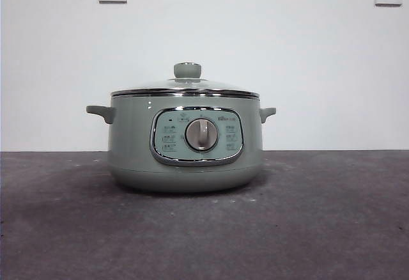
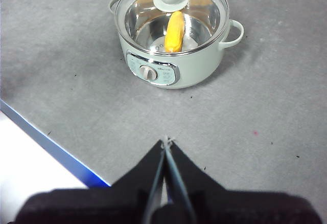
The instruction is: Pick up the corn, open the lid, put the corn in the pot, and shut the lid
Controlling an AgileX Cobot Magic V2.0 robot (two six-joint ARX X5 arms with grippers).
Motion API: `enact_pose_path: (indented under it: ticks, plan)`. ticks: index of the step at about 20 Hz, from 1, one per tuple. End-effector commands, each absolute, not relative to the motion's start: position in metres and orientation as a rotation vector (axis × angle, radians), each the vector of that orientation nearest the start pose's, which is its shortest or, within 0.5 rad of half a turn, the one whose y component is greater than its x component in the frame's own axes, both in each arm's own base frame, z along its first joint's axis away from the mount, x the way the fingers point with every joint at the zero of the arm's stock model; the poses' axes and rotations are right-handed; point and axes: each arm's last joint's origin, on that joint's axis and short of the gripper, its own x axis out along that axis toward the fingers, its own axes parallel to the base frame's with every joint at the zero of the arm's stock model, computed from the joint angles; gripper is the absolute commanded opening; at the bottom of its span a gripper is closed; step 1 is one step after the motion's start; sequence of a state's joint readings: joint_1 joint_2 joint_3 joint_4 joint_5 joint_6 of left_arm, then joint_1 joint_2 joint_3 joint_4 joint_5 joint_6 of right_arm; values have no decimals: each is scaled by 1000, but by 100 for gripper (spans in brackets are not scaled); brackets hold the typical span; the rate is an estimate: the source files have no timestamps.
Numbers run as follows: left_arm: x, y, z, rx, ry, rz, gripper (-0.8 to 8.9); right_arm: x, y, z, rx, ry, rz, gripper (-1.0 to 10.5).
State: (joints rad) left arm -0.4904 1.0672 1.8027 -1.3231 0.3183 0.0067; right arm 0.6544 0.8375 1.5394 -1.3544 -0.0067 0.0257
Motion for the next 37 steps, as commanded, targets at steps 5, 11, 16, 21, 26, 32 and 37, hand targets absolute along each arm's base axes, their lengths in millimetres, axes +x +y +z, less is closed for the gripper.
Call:
enact_pose_path:
  ticks: [5,11,16,21,26,32,37]
  plan:
    - [95,-59,493,57,566,-753,-4,53,41,442,-200,665,627,2]
    - [85,-38,515,299,177,-543,-4,53,41,442,-201,667,626,1]
    - [74,-12,474,317,-62,-323,-4,53,41,442,-201,666,627,2]
    - [95,0,357,265,-50,-187,-4,55,42,441,-202,672,626,2]
    - [100,4,248,201,121,-164,-4,56,43,441,-204,677,626,2]
    - [94,4,180,173,181,-140,-4,60,46,440,-209,691,624,2]
    - [93,4,153,115,189,-137,-4,64,49,440,-218,701,609,2]
